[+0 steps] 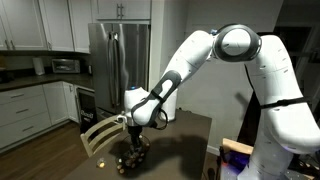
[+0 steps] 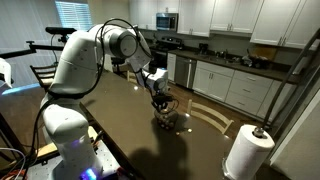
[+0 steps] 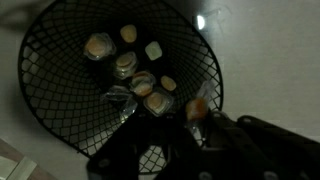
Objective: Put the plastic wrapper in the basket then put 3 the yellow objects in the basket, then put a plastic wrapper in the basket
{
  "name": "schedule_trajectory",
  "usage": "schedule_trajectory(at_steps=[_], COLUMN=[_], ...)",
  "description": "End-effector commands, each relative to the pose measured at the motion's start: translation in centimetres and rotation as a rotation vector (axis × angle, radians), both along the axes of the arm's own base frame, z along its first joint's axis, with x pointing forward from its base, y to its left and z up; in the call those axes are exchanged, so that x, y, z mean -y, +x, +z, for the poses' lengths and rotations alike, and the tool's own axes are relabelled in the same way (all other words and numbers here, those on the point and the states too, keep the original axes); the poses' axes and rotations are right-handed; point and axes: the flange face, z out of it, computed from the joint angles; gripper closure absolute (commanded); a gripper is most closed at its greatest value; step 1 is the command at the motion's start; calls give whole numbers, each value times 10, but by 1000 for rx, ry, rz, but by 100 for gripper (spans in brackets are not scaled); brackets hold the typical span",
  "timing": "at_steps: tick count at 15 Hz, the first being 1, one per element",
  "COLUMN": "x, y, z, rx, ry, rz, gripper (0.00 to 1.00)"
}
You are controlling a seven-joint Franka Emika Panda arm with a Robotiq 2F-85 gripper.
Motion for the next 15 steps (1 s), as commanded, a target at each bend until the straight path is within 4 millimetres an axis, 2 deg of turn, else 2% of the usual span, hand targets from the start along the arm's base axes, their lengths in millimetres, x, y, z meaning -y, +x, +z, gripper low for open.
schedule_trajectory(at_steps=[1,3,6,13,14,15], x=[-7,-11,-21,-41,-41,-42], y=[-8,-13,-26,-51,-42,-45], z=[-17,-27,-38,-46,-48,-50], rx=[65,73,43,-16,-11,-17], ry=[-69,-92,-102,-80,-80,-79], rz=[-41,-57,-72,-29,-24,-20], gripper=[69,64,44,1,18,11])
